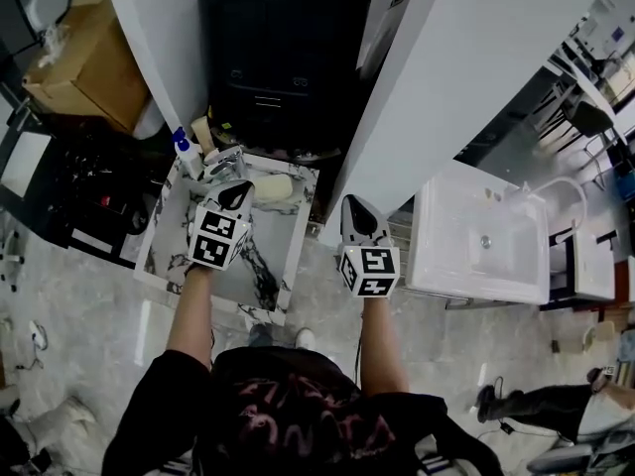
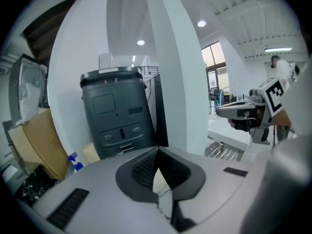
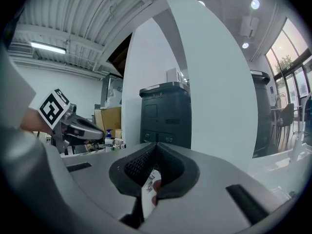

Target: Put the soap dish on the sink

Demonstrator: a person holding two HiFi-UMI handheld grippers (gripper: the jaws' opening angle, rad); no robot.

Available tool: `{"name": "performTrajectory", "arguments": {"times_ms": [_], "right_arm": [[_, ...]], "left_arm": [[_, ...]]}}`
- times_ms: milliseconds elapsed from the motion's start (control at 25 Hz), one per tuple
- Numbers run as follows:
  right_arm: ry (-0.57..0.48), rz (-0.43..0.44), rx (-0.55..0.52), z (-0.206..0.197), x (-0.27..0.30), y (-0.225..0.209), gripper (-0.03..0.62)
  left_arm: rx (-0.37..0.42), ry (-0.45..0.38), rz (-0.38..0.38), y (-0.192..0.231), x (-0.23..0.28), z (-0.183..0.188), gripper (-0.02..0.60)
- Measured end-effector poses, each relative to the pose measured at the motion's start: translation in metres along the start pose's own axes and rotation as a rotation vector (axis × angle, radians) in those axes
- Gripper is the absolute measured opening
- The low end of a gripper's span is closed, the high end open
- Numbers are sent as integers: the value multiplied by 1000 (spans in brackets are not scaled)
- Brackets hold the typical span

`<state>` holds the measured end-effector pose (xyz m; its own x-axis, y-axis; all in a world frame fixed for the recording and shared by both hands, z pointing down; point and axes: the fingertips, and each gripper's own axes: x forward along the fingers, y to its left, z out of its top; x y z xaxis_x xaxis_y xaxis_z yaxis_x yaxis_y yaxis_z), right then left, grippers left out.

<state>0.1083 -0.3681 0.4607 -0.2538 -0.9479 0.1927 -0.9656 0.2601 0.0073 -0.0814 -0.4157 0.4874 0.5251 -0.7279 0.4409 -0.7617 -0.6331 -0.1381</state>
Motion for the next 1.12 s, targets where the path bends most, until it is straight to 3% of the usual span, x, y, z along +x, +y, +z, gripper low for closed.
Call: {"name": "performTrajectory", "arguments": {"times_ms": [360,760,1120], "right_arm": [[-45,40,-19,17,-22,4,14],[-74,53,-49,24,-49,-11,12],[-91,79,-70,26,-57,-15,12]], "left_arm": [[-29,-177,102,-7,-62,47,14],[-55,-255,190,-27,-96,58,14],[-67,-264,227,-42,-109,52,14]]}}
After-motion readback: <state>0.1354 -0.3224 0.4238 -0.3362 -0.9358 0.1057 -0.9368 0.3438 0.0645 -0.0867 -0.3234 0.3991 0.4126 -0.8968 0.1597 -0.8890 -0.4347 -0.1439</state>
